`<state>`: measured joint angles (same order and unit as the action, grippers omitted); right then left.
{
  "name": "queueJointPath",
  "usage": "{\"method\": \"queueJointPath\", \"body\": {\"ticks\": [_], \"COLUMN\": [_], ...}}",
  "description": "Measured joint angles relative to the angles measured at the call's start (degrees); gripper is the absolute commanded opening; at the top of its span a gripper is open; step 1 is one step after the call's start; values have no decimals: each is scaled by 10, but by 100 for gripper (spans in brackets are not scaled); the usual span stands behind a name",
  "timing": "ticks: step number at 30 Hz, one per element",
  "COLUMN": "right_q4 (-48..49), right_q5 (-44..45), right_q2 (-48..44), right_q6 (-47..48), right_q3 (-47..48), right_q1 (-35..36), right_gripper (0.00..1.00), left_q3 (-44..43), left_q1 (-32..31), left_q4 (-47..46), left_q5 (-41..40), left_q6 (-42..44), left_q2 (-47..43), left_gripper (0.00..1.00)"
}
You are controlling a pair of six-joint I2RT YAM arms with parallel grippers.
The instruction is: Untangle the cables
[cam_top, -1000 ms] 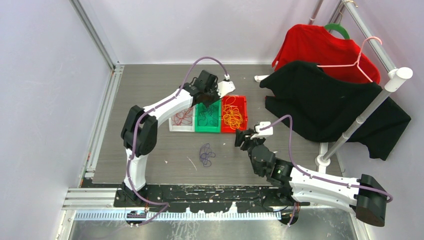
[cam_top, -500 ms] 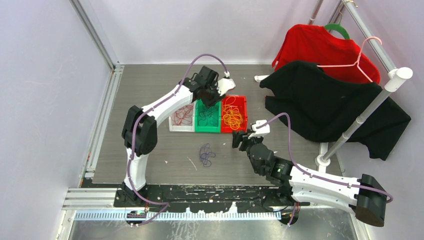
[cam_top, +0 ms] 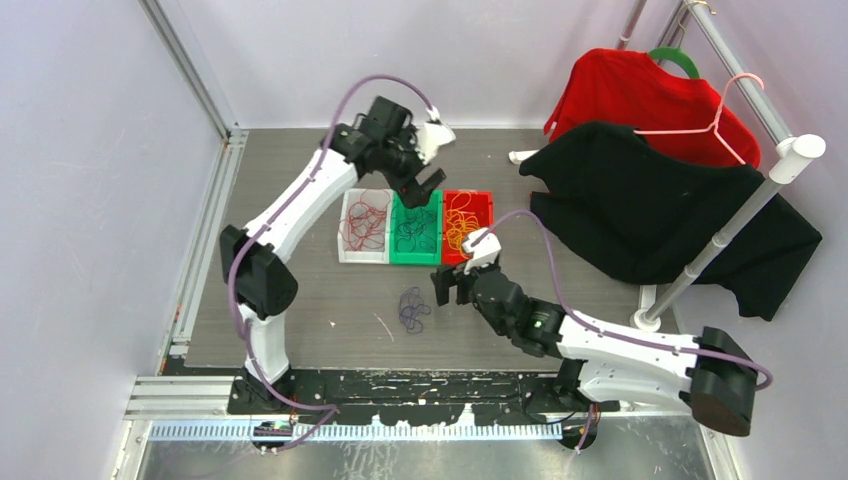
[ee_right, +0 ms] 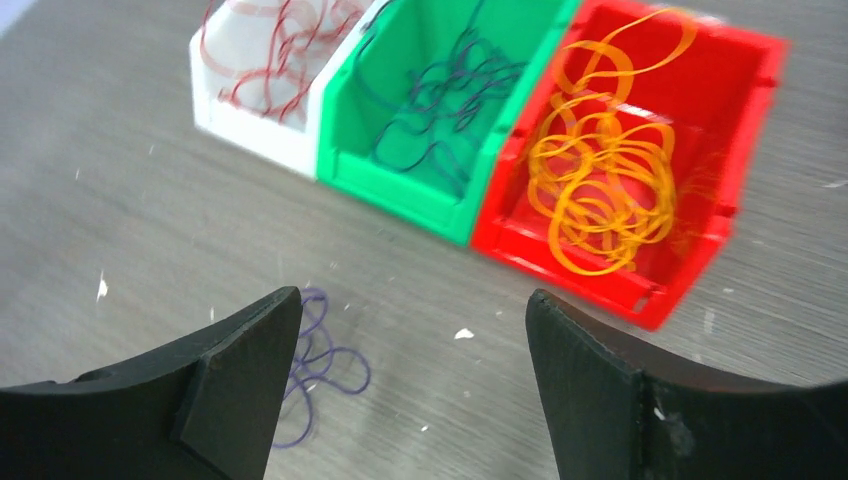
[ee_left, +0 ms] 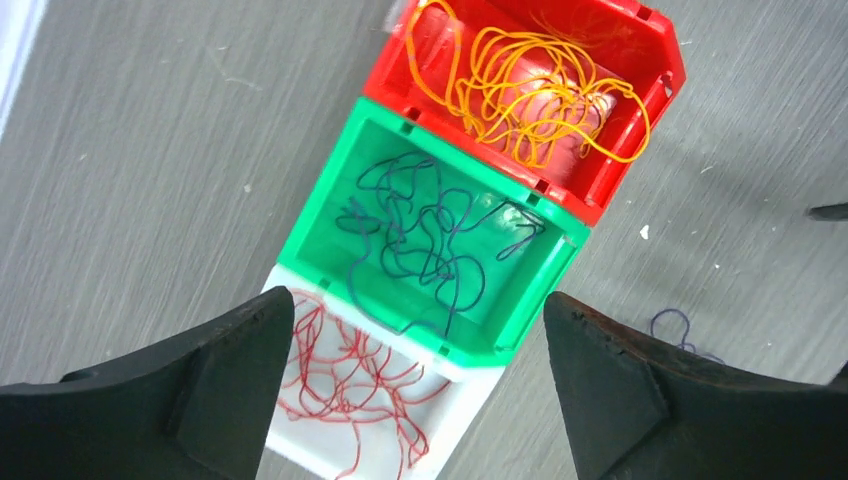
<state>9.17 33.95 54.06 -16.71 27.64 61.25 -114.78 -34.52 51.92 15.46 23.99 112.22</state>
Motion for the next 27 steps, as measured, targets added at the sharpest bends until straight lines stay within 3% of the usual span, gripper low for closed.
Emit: {"method": "queueJointPath", "body": {"ticks": [10, 13, 15, 19, 21, 27], "right_q4": [19, 32, 39, 58, 57, -10], "right_q5": [-162, -187, -199, -217, -223, -245], "right_q2": [237, 307, 353, 405, 402, 301], "right_q6": [5, 5, 5, 1, -3, -10], "right_q3": [72, 92, 110, 126, 127, 138], "right_q1": [0, 0, 0, 0, -1, -52], "right_gripper": [90, 83, 69, 28, 16, 7], "left_q3": [5, 42, 58, 69, 76, 123], "left_q1": [188, 238, 262, 297, 309, 329], "left_q4": [77, 99, 116, 156, 169, 179], "left_q5": [79, 90, 101, 112, 112, 108], "left_q6": [-73, -77, -82, -85, -86, -87], "left_q2": [-148, -214, -245, -266, -266, -273], "left_gripper": [100, 99, 99, 99, 100, 100]}}
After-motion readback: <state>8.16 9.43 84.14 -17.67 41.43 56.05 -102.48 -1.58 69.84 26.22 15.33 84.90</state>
